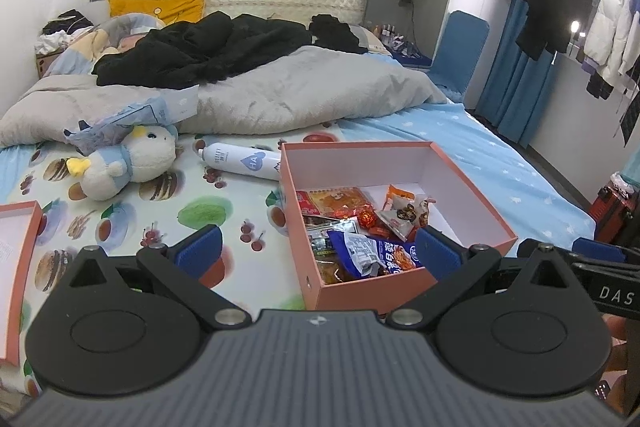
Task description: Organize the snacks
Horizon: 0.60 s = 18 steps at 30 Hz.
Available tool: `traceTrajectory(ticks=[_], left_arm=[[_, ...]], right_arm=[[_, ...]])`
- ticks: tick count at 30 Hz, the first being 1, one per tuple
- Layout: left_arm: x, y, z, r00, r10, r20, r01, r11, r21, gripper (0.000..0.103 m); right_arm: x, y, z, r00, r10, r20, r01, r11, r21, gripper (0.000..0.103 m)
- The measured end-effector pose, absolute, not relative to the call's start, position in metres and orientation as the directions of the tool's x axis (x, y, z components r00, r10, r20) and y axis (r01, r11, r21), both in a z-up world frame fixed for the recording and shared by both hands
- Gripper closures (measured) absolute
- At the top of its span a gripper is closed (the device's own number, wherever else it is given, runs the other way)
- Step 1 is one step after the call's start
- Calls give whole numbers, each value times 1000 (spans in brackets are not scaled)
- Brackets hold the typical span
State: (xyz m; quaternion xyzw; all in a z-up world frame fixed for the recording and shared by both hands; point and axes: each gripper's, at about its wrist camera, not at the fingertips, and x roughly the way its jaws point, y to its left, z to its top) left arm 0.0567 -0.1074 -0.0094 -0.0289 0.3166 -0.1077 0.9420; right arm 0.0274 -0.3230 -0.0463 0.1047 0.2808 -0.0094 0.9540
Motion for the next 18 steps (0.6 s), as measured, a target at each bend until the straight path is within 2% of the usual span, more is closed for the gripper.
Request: traceTrajectory(ticks=[3, 4, 18], left_arm=[[57, -107, -9, 778, -219, -590, 183, 976, -120, 0], [56, -107, -9, 779, -215, -589, 180, 976, -118, 0], [56, -109, -8, 778, -216, -590, 176, 976, -124, 0]], right_arm=[[27, -326, -46, 846, 37, -532, 91, 973, 212, 8], [26, -327, -46, 849, 36, -528, 93, 972, 216, 0], [27, -326, -48, 847, 29, -530, 98, 973, 210, 0]])
